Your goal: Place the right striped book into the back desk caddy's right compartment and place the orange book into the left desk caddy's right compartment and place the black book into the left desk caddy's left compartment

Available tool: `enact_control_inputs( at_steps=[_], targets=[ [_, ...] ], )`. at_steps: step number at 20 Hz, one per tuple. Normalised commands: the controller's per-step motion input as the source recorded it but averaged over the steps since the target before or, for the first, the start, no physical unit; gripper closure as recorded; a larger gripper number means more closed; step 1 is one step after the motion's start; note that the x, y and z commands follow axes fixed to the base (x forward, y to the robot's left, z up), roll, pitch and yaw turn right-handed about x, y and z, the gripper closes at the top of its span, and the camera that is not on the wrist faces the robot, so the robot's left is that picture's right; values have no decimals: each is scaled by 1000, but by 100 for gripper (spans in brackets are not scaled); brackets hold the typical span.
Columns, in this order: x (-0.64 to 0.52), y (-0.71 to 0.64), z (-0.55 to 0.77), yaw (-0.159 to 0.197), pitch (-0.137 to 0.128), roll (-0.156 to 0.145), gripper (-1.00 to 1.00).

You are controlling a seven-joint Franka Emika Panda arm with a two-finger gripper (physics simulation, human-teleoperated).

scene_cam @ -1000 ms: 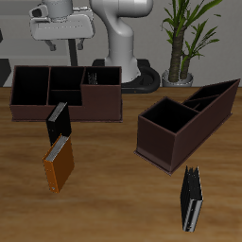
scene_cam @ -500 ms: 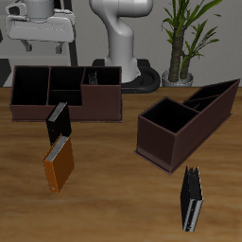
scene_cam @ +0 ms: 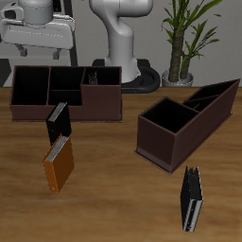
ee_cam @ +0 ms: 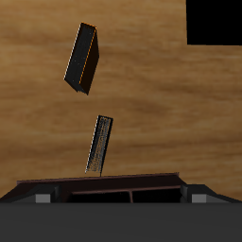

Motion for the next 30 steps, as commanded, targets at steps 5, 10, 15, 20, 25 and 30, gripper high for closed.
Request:
enact_control_inputs(
  at_steps=[5,10,15,20,25,30],
  targets=[
    [762,243,68,56,22,-46,-100],
    [500,226,134,-11,-7,11,-100],
    [390,146,41,-9,-4,-9,-100],
    [519,69,20,-53,-19,-14,-100],
    [383,104,-220,-33,-35,15,-100],
    [159,-8,-384,-41,-9,31,-100]
  ],
)
